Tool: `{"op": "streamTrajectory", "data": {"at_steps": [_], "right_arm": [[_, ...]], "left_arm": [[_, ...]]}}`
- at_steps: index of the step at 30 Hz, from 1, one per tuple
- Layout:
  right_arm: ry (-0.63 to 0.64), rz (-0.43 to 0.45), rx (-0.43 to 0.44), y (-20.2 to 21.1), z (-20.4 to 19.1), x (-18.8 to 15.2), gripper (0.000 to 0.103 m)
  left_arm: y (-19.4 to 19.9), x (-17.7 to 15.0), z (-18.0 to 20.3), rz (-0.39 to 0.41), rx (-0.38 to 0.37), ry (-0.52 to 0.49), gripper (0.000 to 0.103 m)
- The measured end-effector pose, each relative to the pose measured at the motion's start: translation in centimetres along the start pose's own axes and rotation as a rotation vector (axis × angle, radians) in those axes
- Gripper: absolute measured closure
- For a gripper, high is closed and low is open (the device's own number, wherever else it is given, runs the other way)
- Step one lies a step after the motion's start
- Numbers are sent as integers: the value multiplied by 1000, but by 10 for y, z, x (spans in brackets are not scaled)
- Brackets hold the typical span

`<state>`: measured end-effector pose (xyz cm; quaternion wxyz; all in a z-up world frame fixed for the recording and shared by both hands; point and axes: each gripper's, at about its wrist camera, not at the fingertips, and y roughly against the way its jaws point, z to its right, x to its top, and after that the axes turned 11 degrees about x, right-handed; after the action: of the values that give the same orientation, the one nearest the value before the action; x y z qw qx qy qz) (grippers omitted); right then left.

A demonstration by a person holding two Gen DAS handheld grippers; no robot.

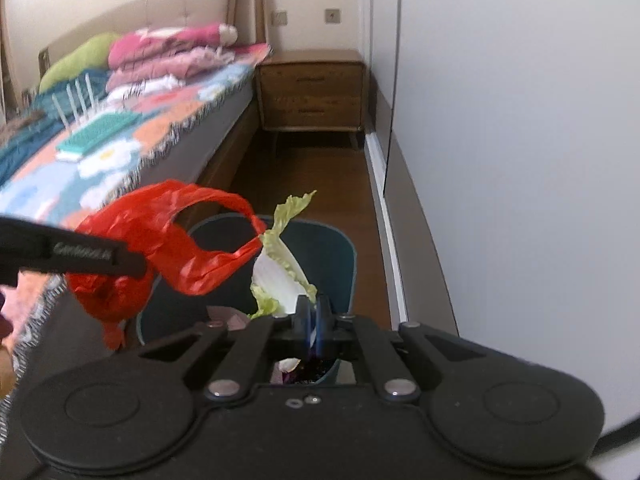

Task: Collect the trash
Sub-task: 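Lift the red bag and lettuce over the wastebasket and open both tools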

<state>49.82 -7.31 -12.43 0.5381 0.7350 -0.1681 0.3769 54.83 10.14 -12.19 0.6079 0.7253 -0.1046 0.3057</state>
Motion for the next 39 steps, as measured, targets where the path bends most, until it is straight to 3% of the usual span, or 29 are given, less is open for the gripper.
{"op": "streamTrajectory", "data": {"at_steps": [15,20,29,34,39], "right_arm": [[58,-179,38,-77,1,-18,101],[73,-209,47,-82,-2,-23,86],[60,-220,73,-67,-4,-24,70],[55,-195,83,-39,-9,-23,57],[49,-158,98,-10,-12,-22,51]], "left_arm": [[-101,-18,48,-121,32,-117,45],[-117,-27,53,-158,1,-139,42],[-101,-28,51,-140,-30,-116,35],[-71,-23,43,-92,-28,-120,32],[-32,-23,31,-45,-24,-129,32]]}}
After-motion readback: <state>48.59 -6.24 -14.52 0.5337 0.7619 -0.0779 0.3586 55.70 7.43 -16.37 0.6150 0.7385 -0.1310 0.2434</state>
